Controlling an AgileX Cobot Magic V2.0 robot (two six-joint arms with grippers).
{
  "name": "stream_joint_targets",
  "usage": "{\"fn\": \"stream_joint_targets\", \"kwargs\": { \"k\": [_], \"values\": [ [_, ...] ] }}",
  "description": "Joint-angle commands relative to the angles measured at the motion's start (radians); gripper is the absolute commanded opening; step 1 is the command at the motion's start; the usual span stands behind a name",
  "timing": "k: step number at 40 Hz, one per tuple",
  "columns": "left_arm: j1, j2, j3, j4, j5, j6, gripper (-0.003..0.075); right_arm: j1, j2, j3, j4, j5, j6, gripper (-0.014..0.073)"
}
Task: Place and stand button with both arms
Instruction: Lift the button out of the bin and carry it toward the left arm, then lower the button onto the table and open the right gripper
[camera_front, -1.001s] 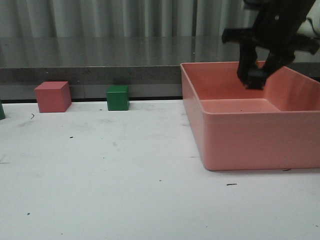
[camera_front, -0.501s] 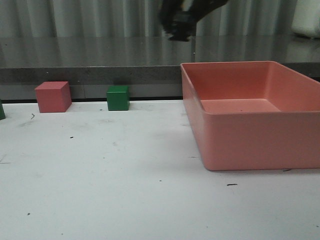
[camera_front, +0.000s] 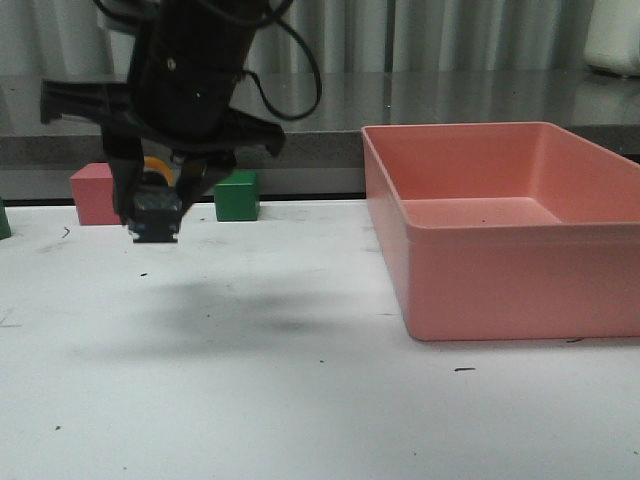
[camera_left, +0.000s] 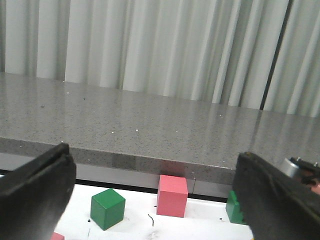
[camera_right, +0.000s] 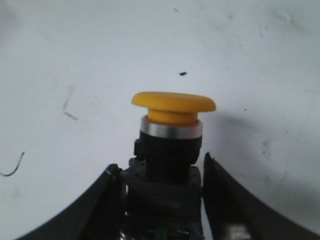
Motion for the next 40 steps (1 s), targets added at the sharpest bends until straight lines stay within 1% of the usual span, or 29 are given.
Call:
{"fn": "stream_joint_targets", "kwargs": {
  "k": [1, 4, 6, 20, 22, 24, 26, 29, 31, 34, 40],
  "values": [
    [0.000, 0.014, -0.036, -0.006, -0.078, -0.002, 0.0617, -0.023, -0.023, -0.043, -0.004, -0.005, 0.127, 0.0171],
    [0.000, 0.014, -0.036, -0.006, -0.078, -0.002, 0.0617, -0.027, 0.005, -0.043, -0.004, 0.004, 0.187, 0.0175],
    [0.000, 0.014, -0.036, -0.006, -0.078, -0.002, 0.0617, -0.027, 0.022, -0.043, -0.004, 0.004, 0.201, 0.0177],
    [0.000, 0.014, -0.036, -0.006, -0.078, -0.002, 0.0617, -0.026, 0.054, -0.043, 0.009, 0.007, 0.202, 0.0197],
    [0.000, 0.014, -0.036, -0.006, -0.078, -0.002, 0.0617, -0.026, 0.054, -0.043, 0.009, 0.007, 0.202, 0.0235],
    [0.000, 0.014, -0.036, -0.006, -0.078, -0.002, 0.0618, -0.026, 0.053, -0.043, 0.010, 0.012, 0.202, 0.0299],
    [0.000, 0.014, -0.036, -0.006, -0.078, -0.002, 0.0617, -0.026, 0.053, -0.043, 0.010, 0.021, 0.202, 0.0394],
    [0.000, 0.014, -0.036, -0.006, -0.078, -0.002, 0.0617, -0.026, 0.048, -0.043, 0.010, 0.037, 0.202, 0.0513],
    [0.000, 0.014, -0.036, -0.006, -0.078, -0.002, 0.0617, -0.026, 0.039, -0.043, 0.009, 0.046, 0.201, 0.0574],
    [0.000, 0.014, -0.036, -0.006, -0.078, -0.002, 0.0617, -0.026, 0.020, -0.043, 0.008, 0.050, 0.192, 0.0611],
    [0.000, 0.014, -0.036, -0.006, -0.078, -0.002, 0.0617, -0.026, -0.053, -0.043, 0.007, 0.039, 0.146, 0.0610]
  ]
}}
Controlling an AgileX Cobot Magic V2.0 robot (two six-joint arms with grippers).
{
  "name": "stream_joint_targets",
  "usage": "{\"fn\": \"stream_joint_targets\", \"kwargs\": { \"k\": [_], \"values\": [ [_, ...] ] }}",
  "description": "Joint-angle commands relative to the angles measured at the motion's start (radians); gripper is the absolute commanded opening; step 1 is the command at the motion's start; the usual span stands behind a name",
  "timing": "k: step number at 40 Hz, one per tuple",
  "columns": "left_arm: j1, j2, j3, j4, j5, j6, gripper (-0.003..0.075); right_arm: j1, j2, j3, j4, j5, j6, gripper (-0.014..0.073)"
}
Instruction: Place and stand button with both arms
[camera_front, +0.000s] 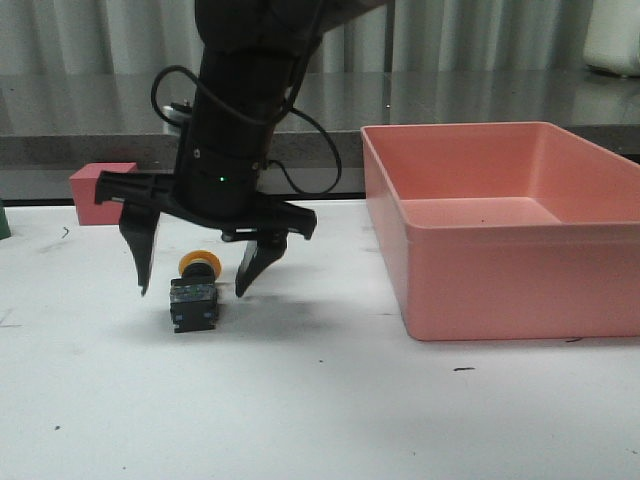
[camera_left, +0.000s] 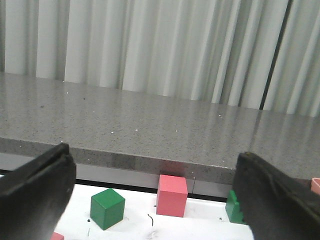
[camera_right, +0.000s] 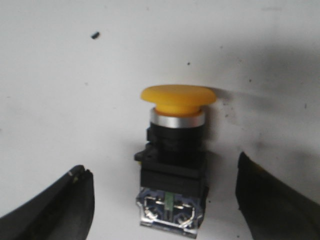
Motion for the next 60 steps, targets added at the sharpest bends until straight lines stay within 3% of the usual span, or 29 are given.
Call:
{"fn": "stream_joint_targets", "kwargs": {
  "k": [1, 4, 7, 20, 24, 32, 43, 60],
  "values": [
    [0.000, 0.014, -0.036, -0.006, -0.079, -0.002, 0.0617, -0.003, -0.140, -0.034, 0.006, -0.034, -0.056, 0.0610],
    [0.000, 0.014, -0.036, -0.006, -0.079, -0.002, 0.0618, -0.004, -0.179, -0.034, 0.006, -0.038, -0.104, 0.0572],
    [0.000, 0.014, -0.036, -0.006, -0.079, -0.002, 0.0617, -0.005, -0.216, -0.034, 0.001, -0.033, -0.141, 0.0479],
    [0.000, 0.014, -0.036, -0.006, -0.079, -0.002, 0.0617, -0.037, -0.374, -0.034, -0.122, 0.090, -0.183, -0.0063],
    [0.000, 0.014, -0.036, -0.006, -0.079, -0.002, 0.0617, -0.099, -0.430, -0.034, -0.139, 0.158, -0.195, -0.0061],
    [0.000, 0.014, -0.036, -0.006, -0.079, -0.002, 0.0617, -0.299, -0.579, 0.060, -0.138, 0.275, -0.370, -0.0061],
    [0.000, 0.014, -0.036, -0.006, -0.079, -0.002, 0.0617, -0.582, -0.924, 0.583, -0.138, 0.195, -0.432, -0.0061],
    [0.000, 0.014, -0.036, -0.006, -0.079, -0.002, 0.0617, -0.604, -1.434, 1.137, -0.181, -0.124, -0.446, -0.0061]
  ]
}}
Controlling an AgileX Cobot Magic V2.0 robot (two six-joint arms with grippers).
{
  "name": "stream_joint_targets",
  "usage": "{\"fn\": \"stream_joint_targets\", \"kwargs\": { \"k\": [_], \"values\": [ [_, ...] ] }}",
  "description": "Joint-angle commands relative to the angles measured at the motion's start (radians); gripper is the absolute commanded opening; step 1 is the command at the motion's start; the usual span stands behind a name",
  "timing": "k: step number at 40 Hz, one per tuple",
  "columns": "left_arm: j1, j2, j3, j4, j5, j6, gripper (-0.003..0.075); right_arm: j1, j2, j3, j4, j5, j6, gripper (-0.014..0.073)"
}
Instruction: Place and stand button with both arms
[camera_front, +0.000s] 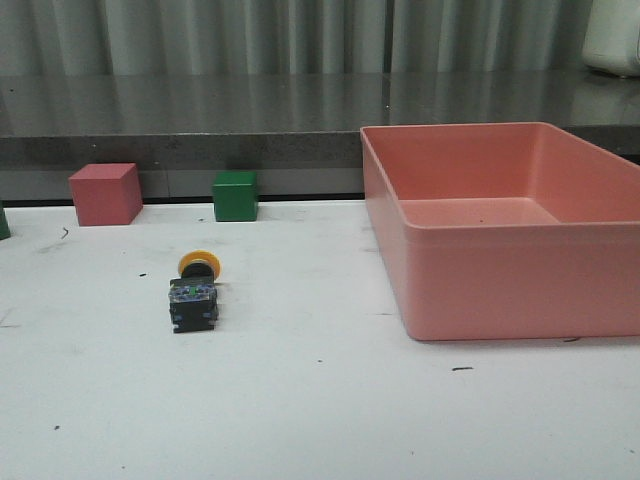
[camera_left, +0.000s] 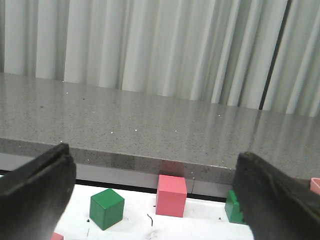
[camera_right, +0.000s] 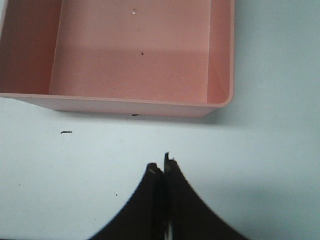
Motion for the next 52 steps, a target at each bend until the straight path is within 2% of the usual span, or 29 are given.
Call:
{"fn": "stream_joint_targets", "kwargs": {
  "k": [1, 8, 19, 29, 36, 43, 52],
  "values": [
    [0.000, 0.014, -0.036, -0.006, -0.079, -0.002, 0.0617, -0.006, -0.158, 0.096, -0.043, -0.157, -0.009, -0.0061],
    [0.000, 0.014, -0.036, -0.006, -0.079, -0.002, 0.0617, -0.006, -0.438, 0.295, -0.086, -0.260, -0.009, -0.0061],
    [0.000, 0.014, -0.036, -0.006, -0.087, -0.002, 0.0618, -0.006, -0.787, 0.450, -0.087, -0.265, -0.009, -0.0061],
    [0.000, 0.023, -0.040, -0.006, -0.106, -0.002, 0.0617, -0.006, -0.859, 0.459, -0.087, -0.256, -0.009, -0.0061],
    [-0.022, 0.120, -0.103, -0.006, -0.061, -0.002, 0.0617, -0.006, -0.859, 0.459, -0.087, -0.256, -0.009, -0.0061],
    [-0.154, 0.287, -0.220, -0.006, 0.030, -0.002, 0.0617, -0.006, -0.859, 0.459, -0.087, -0.256, -0.009, -0.0061],
    [-0.389, 0.524, -0.381, -0.006, 0.241, -0.002, 0.0617, -0.006, -0.859, 0.459, -0.087, -0.256, -0.009, -0.0061]
  ]
}}
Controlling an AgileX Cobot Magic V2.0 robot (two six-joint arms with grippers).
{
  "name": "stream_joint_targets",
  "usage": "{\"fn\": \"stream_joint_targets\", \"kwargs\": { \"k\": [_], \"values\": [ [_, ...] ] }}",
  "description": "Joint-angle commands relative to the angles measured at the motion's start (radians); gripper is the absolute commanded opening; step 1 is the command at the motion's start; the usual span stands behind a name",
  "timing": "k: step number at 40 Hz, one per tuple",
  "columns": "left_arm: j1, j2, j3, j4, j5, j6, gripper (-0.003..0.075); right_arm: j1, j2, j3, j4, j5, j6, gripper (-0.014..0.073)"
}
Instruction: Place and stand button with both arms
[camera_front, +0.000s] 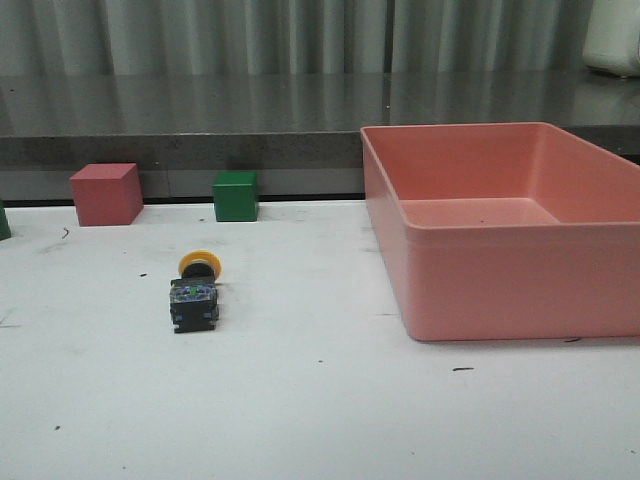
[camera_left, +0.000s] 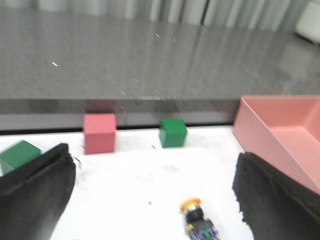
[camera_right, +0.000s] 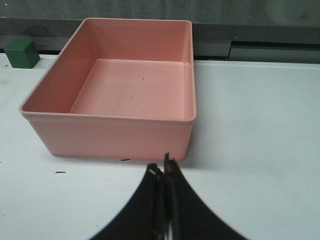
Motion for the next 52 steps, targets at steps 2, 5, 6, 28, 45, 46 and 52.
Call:
{"fn": "stream_joint_targets", "kwargs": {
  "k": [2, 5, 6, 28, 45, 46, 52],
  "values": [
    [-0.118, 0.128, -0.121, -0.008, 0.073, -0.002, 0.0617, -0.006, 0.009, -0.022, -0.017, -0.072, -0.008, -0.0061],
    [-0.170, 0.221, -0.177, -0.027, 0.147, -0.002, 0.0617, -0.006, 0.009, -0.022, -0.017, -0.072, -0.008, -0.0061],
    [-0.181, 0.248, -0.194, -0.039, 0.165, -0.002, 0.0617, -0.006, 0.009, -0.022, -0.017, -0.072, -0.008, -0.0061],
    [-0.201, 0.963, -0.773, 0.015, 0.787, -0.232, 0.0617, -0.006, 0.009, -0.022, -0.017, -0.072, -0.008, -0.0061],
    [-0.155, 1.239, -1.030, 0.015, 0.886, -0.238, 0.0617, -0.006, 0.009, -0.022, -0.017, -0.072, -0.008, -0.0061],
    [-0.148, 1.252, -1.041, 0.006, 0.900, -0.238, 0.0617, -0.006, 0.009, -0.022, -0.017, -0.072, -0.008, -0.0061],
    [-0.133, 1.315, -1.104, -0.008, 0.958, -0.238, 0.0617, -0.006, 0.009, -0.022, -0.017, -0.072, -0.008, -0.0061]
  ]
}}
